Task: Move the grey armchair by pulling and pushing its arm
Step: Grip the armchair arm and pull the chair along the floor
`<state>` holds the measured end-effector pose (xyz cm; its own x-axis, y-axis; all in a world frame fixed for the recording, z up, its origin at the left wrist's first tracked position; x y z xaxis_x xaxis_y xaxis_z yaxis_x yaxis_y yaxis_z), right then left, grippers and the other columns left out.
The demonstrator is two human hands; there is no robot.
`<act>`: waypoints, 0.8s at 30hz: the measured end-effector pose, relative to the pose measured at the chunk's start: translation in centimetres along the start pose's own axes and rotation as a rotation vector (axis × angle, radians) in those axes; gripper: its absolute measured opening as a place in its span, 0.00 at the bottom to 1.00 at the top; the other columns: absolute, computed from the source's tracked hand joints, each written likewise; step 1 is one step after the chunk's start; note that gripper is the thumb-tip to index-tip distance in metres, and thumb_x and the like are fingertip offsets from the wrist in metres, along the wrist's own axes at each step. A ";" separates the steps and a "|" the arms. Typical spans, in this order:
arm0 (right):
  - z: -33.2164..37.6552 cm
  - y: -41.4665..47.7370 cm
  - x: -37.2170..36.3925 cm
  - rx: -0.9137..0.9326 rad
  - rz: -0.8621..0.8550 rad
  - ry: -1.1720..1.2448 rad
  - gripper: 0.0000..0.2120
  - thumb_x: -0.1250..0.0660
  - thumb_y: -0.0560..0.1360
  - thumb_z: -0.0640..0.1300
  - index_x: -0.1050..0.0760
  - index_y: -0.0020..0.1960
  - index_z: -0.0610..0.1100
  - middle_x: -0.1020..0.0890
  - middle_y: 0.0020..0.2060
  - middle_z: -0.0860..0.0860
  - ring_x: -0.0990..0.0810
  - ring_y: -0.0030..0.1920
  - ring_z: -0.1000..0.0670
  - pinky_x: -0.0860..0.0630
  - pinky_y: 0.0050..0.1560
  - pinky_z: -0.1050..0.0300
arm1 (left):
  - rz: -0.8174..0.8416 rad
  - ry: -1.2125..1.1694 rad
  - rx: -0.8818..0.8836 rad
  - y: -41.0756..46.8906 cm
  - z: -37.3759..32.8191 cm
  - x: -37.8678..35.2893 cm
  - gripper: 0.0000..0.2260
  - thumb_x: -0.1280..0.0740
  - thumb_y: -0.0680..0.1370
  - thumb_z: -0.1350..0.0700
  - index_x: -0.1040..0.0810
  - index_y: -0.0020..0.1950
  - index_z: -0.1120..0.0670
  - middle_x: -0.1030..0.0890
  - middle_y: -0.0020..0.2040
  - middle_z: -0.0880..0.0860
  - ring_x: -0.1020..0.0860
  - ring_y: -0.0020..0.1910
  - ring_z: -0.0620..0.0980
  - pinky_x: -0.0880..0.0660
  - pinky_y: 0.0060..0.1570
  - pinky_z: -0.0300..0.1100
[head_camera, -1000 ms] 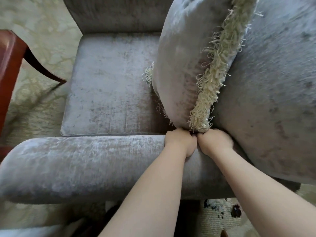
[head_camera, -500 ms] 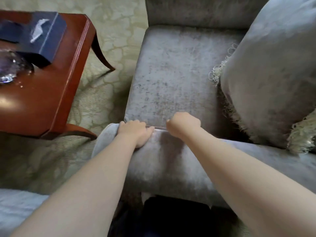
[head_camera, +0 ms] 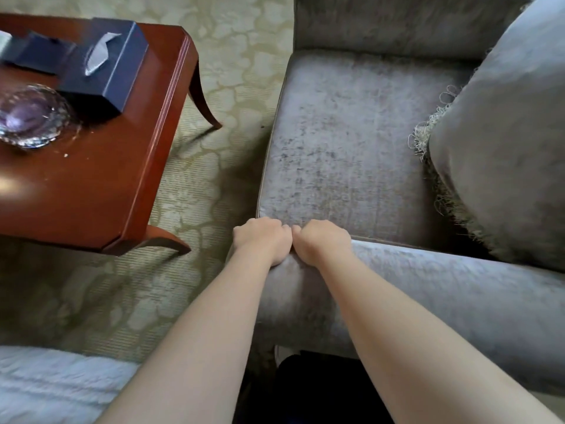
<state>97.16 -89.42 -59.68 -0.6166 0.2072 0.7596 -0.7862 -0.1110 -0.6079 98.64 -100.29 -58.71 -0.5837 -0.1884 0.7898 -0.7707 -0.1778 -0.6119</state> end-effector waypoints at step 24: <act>-1.6 -2.3 -1.8 0.062 -0.042 -0.020 0.22 0.53 0.77 0.53 0.23 0.49 0.45 0.19 0.51 0.45 0.23 0.52 0.44 0.37 0.54 0.48 | -0.026 -0.004 -0.009 -2.8 -0.3 -1.9 0.20 0.52 0.80 0.48 0.24 0.59 0.53 0.25 0.61 0.53 0.28 0.61 0.56 0.36 0.57 0.52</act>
<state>100.16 -87.97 -60.02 -0.5835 0.1935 0.7887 -0.8119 -0.1628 -0.5607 101.86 -99.10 -58.51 -0.5623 -0.1877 0.8053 -0.7879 -0.1741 -0.5907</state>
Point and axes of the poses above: each hand's wrist, its own y-axis towards the middle knuckle, its own x-axis out of the back of the hand, z = x × y, the point moved 3 cm from there along y, towards the middle knuckle
